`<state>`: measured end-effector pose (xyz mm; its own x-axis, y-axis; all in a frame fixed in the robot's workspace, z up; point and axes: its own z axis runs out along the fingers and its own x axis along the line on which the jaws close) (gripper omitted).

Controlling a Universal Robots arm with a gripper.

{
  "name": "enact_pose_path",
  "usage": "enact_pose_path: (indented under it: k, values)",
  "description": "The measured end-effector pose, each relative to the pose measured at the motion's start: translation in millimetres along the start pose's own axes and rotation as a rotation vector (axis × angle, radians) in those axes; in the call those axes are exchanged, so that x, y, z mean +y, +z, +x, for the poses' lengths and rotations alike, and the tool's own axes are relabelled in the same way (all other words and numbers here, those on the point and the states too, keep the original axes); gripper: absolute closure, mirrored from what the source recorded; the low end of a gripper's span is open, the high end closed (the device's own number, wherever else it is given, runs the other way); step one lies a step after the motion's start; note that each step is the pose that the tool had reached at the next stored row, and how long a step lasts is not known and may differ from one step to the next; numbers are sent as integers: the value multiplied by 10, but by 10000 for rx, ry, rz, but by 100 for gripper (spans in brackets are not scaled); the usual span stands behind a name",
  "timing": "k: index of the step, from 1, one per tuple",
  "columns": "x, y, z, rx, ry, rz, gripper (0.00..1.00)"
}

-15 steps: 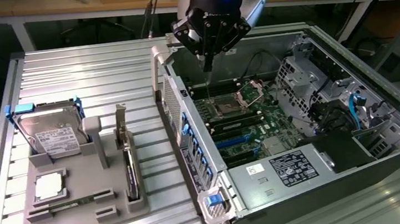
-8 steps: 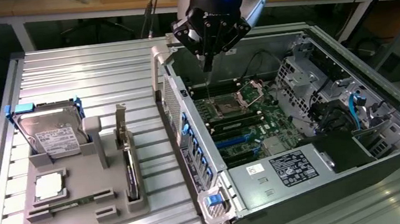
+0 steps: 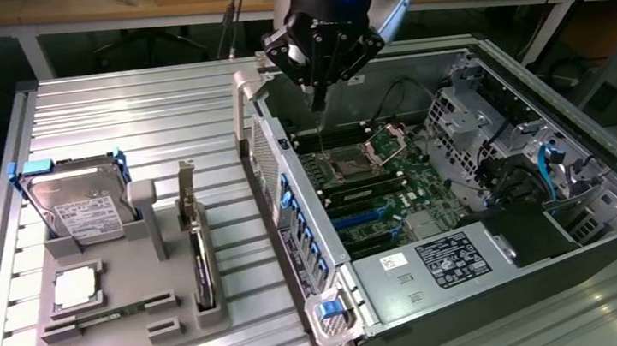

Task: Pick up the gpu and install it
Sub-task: 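Reach for the gpu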

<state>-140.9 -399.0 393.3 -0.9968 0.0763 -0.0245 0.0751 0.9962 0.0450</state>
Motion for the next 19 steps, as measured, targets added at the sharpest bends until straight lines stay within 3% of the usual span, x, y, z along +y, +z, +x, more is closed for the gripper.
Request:
enact_pose_path:
  k: [19]
  values:
    - [-11,-4,129,0,0,-1,89]
